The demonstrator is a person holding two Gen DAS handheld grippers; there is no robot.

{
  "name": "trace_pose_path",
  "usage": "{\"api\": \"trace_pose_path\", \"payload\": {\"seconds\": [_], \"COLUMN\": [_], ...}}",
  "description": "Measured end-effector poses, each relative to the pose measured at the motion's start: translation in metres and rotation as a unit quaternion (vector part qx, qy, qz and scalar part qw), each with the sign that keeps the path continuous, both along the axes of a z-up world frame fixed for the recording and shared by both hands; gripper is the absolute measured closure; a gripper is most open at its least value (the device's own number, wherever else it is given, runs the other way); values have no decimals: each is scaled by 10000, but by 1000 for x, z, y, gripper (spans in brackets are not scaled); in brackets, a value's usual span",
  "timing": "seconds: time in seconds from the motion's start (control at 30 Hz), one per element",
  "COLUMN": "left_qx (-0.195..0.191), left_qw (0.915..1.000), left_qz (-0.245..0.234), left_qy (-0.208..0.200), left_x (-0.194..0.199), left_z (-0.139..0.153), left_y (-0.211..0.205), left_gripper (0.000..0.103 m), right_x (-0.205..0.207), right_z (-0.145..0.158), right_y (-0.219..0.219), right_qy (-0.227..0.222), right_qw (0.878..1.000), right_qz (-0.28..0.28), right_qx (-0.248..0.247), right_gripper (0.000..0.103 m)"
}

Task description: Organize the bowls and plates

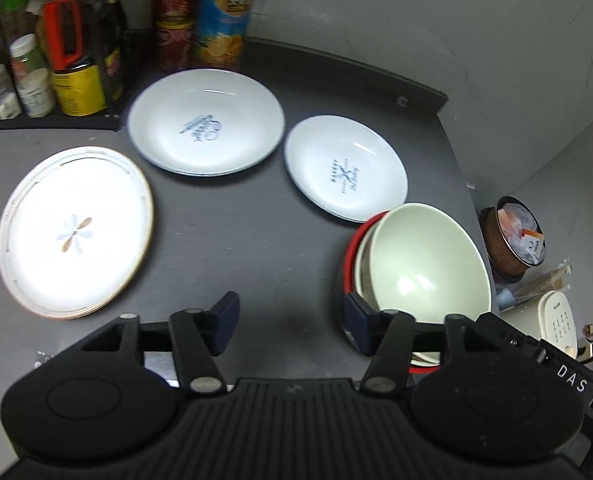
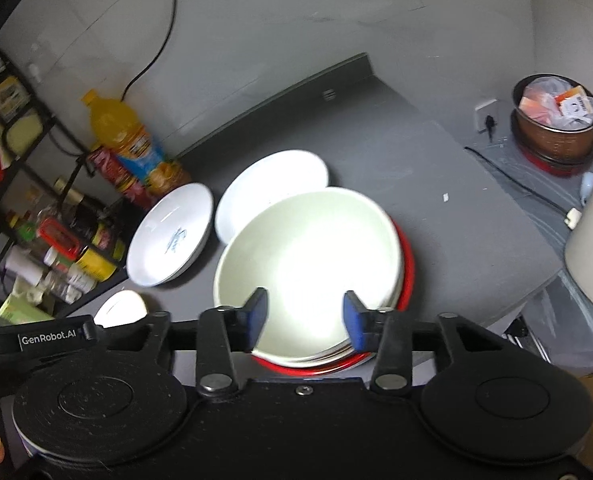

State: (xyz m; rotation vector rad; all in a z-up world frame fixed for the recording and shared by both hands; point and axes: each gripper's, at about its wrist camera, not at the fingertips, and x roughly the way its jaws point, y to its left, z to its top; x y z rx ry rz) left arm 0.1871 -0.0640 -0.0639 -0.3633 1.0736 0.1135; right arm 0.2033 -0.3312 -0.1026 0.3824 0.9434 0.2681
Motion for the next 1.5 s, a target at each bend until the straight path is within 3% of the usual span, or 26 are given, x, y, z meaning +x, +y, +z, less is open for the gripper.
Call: {"api": "trace_pose_path", "payload": {"seconds": [0.1,0.33,0.7,0.77,1.13,1.5], "left_qx": [30,30,35,53,157,183], "left_qw": [9999,9995,9980,9976,9948,9921], "left_qz": [107,324,636,691,1008,1235], "left_qy": [-35,-23,-23,-50,34,107], "left_x": [-7,-21,-34,-36,-39,-18], "left_z": [1,1,-1,-1,-6,-9], "left_y": [6,22,59,67,117,157], "left_gripper": [39,36,30,28,26,25], "right_x": [-1,-5,2,3,18,50], "right_z": [2,9,15,17,27,13], "right_y": [10,32,71,79,127,159], "right_qy": [-30,-184,-322,-358,-555,-367], "right_qw": [9996,9962,9884,9858,9673,9641], "right_qz": [246,773,1357,1512,2285,2415], "right_qx": [-101,-352,-593,-639,-953,-1038], "right_gripper": [52,30,18,11,2,0]}}
